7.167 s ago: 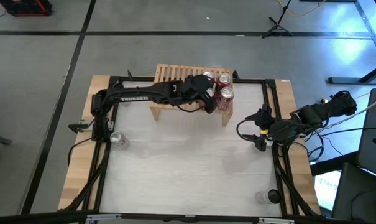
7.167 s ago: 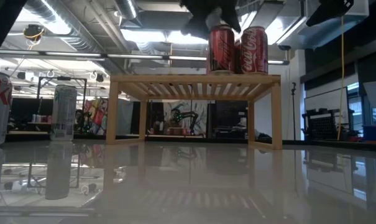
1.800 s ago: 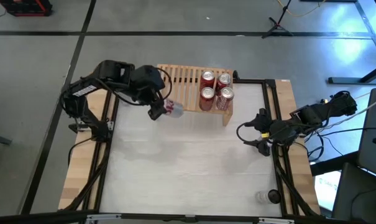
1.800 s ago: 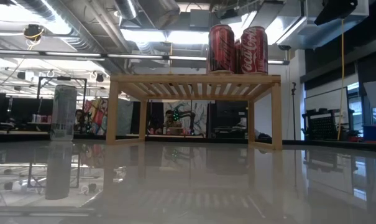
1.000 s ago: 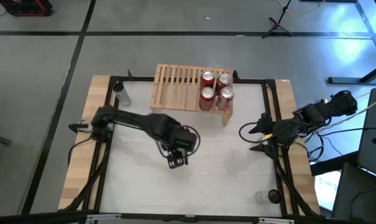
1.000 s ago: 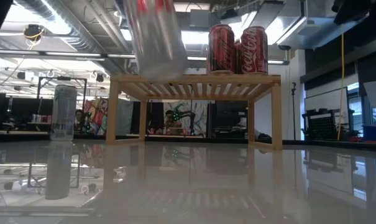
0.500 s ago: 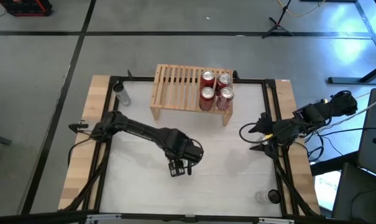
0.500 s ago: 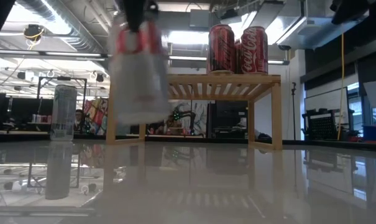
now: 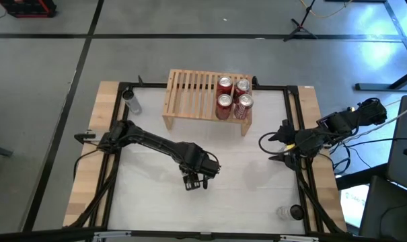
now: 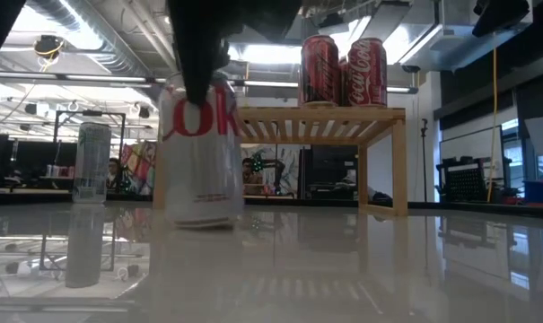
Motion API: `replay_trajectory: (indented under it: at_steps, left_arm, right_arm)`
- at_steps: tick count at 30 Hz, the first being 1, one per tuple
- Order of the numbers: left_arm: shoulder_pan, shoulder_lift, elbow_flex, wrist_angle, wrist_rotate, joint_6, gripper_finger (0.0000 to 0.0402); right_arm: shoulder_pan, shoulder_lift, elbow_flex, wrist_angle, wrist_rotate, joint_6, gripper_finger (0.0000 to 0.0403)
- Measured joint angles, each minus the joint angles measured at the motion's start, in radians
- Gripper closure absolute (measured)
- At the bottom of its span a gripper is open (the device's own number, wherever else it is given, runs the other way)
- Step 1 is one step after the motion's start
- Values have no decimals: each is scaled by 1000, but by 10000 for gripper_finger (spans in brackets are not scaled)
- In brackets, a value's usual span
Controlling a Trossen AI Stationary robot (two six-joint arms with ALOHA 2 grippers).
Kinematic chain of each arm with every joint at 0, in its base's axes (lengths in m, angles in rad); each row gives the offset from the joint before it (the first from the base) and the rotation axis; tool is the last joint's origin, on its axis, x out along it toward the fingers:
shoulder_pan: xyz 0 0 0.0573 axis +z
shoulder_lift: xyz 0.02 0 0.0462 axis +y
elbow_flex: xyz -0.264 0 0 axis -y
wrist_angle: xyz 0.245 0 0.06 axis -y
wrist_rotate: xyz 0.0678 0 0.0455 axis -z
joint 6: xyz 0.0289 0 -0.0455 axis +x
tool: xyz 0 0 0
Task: Place canned beverage on shelf
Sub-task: Put the left silver soda can on the shelf
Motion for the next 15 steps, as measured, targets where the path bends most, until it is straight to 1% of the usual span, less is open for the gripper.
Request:
replay_trajectory:
  at_steps: [6,12,15]
  left_arm:
    - [12,2,0,22,-10,6,142]
    - [40,2,0,31,26,4,137]
    - [40,2,0,47,9,5,136]
  right_arm:
    - [0,0,0,1,5,0,45]
    - [0,0,0,2,16,1,45]
    - [0,0,0,10,17,1,45]
